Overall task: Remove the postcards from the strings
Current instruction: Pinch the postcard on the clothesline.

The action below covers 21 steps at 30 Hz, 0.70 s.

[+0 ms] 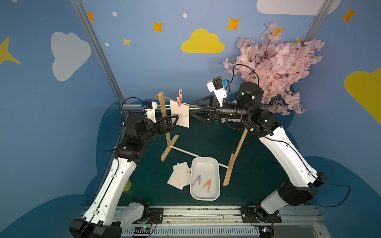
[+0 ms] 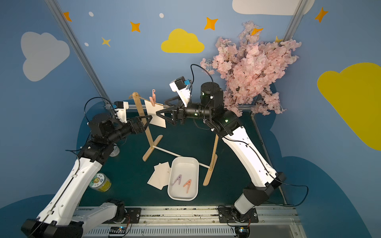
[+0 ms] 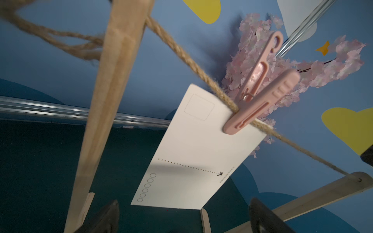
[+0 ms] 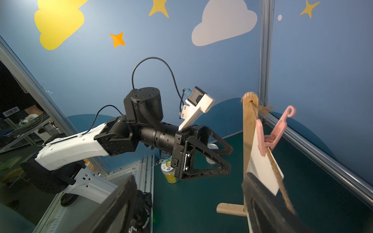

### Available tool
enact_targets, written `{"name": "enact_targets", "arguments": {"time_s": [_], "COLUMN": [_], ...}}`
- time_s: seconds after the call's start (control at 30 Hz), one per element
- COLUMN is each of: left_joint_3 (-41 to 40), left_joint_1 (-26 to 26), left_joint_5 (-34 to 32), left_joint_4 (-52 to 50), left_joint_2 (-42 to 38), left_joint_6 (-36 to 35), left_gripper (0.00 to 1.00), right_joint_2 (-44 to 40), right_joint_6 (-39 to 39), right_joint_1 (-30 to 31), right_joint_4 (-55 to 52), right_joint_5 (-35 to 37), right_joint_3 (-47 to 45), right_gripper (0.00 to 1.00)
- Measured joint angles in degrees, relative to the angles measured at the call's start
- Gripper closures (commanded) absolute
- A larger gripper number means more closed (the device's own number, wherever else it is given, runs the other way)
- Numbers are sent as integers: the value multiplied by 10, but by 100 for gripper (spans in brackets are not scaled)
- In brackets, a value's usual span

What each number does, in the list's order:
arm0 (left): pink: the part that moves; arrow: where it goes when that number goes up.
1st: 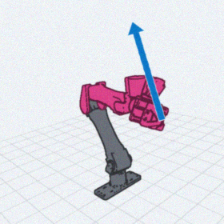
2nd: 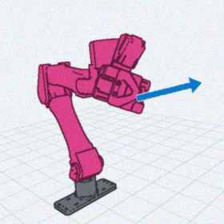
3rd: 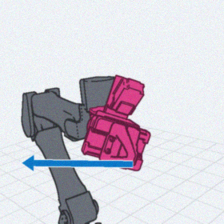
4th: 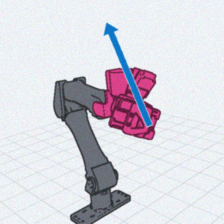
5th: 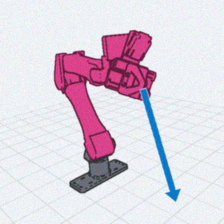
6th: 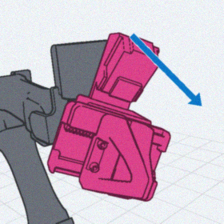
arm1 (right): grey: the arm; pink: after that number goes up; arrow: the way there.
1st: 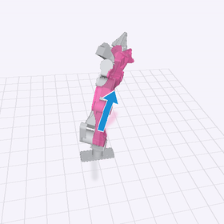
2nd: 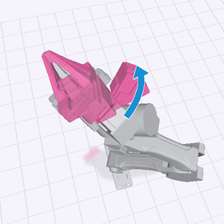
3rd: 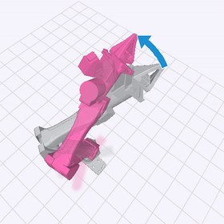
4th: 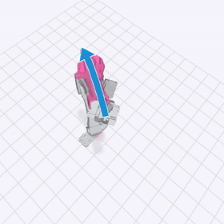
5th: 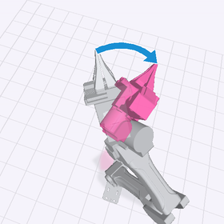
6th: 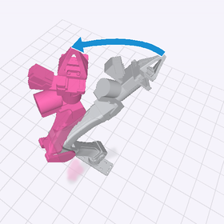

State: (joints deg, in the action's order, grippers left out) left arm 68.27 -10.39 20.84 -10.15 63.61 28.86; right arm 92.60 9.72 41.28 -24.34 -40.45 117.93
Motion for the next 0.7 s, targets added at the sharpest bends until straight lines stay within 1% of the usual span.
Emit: {"name": "enact_targets", "arguments": {"time_s": [0.2,0.37,0.7], "left_joint_3": [25,44,60], "left_joint_1": [11,14,15], "left_joint_5": [34,55,88], "left_joint_4": [20,39,62], "left_joint_2": [38,59,105], "left_joint_6": [3,5,8], "left_gripper": [2,3,6], "right_joint_2": [46,68,73], "right_joint_6": [5,8,16], "right_joint_1": [-9,-13,-27], "right_joint_4": [-10,-13,-12], "right_joint_5": [-24,-40,-58], "right_joint_3": [66,106,116], "right_gripper": [17,17,17]}}
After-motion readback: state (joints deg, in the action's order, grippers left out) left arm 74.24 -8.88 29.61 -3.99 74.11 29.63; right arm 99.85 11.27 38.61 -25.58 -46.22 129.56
